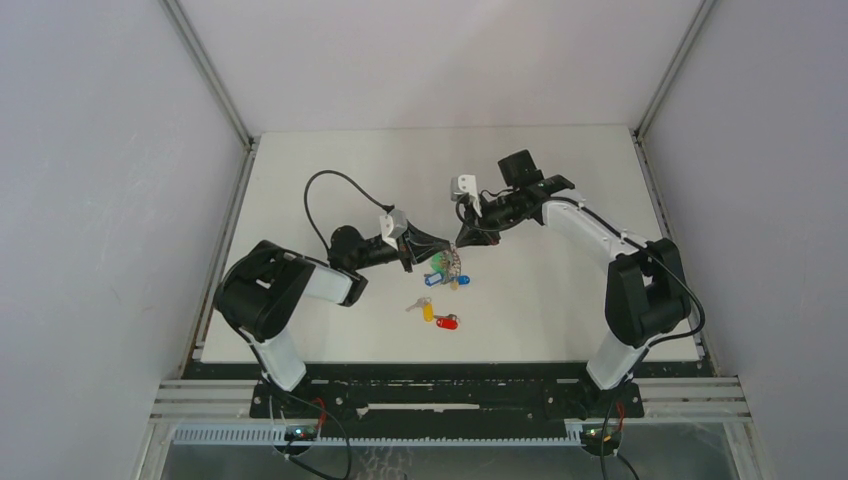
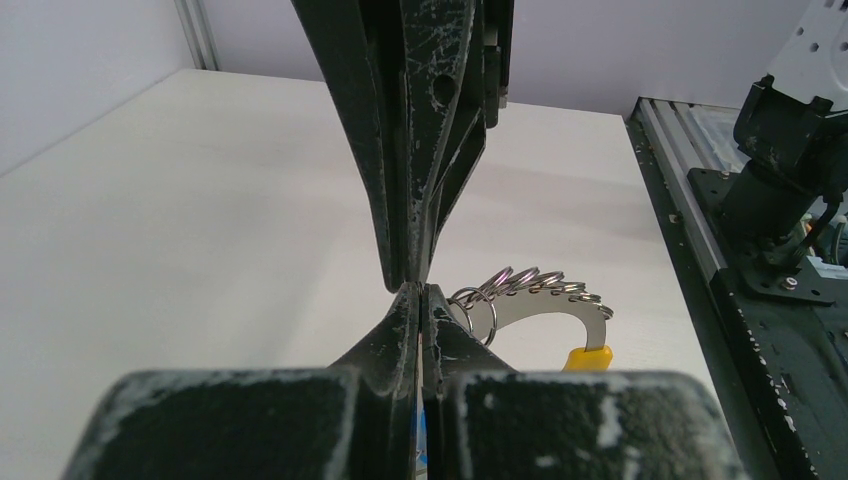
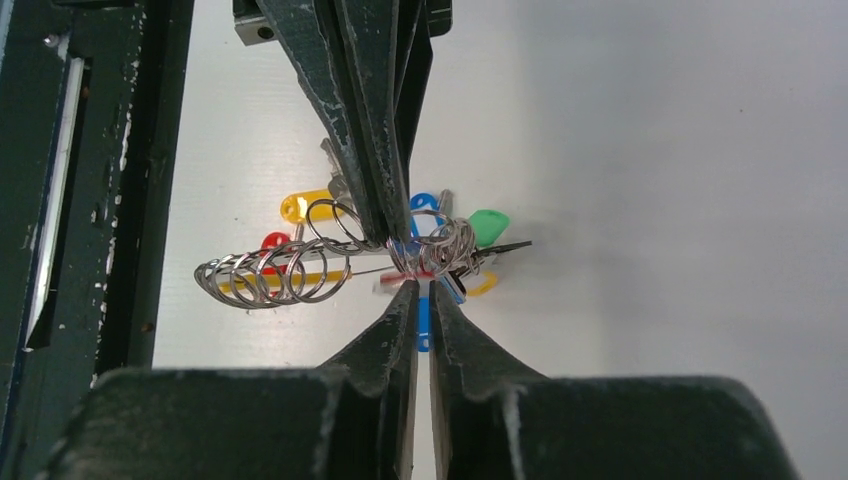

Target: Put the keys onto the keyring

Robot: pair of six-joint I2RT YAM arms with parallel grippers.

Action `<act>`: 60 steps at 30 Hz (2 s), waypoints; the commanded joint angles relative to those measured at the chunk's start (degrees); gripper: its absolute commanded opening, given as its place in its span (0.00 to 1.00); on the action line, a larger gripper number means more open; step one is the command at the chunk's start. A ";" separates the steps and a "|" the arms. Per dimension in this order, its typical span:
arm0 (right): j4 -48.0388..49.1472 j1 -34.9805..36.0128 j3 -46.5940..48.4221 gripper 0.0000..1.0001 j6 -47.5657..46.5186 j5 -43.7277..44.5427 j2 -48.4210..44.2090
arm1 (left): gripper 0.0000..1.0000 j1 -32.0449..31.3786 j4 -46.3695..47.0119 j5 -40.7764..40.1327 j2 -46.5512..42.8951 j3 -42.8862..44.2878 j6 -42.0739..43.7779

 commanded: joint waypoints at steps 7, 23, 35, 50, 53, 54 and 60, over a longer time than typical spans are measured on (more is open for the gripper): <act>7.27 -2.12 -4.57 0.23 2.00 -1.97 -5.87 | 0.00 0.16 4.03 0.08 -1.55 0.71 -0.49; 11.01 0.30 -4.53 0.27 1.93 -6.25 -3.87 | 0.00 -0.01 3.98 0.39 -1.88 1.07 -1.27; 7.70 0.50 -2.49 0.19 -1.41 -7.54 0.04 | 0.00 0.01 4.02 0.23 -1.98 1.20 -1.44; 0.49 -0.08 1.55 0.00 -5.13 -4.76 -1.22 | 0.01 -0.01 3.98 0.36 0.13 1.56 -1.55; -2.98 0.60 3.48 0.00 -5.42 0.03 -2.07 | 0.13 0.29 3.94 -0.10 0.71 1.12 -1.09; -4.34 0.97 4.41 0.00 -5.52 1.90 -2.17 | 0.16 0.38 3.94 -0.20 0.86 0.99 -1.01; -12.01 4.79 10.94 0.00 -5.26 14.46 -0.26 | 0.24 0.73 3.94 -0.39 1.28 0.70 -0.38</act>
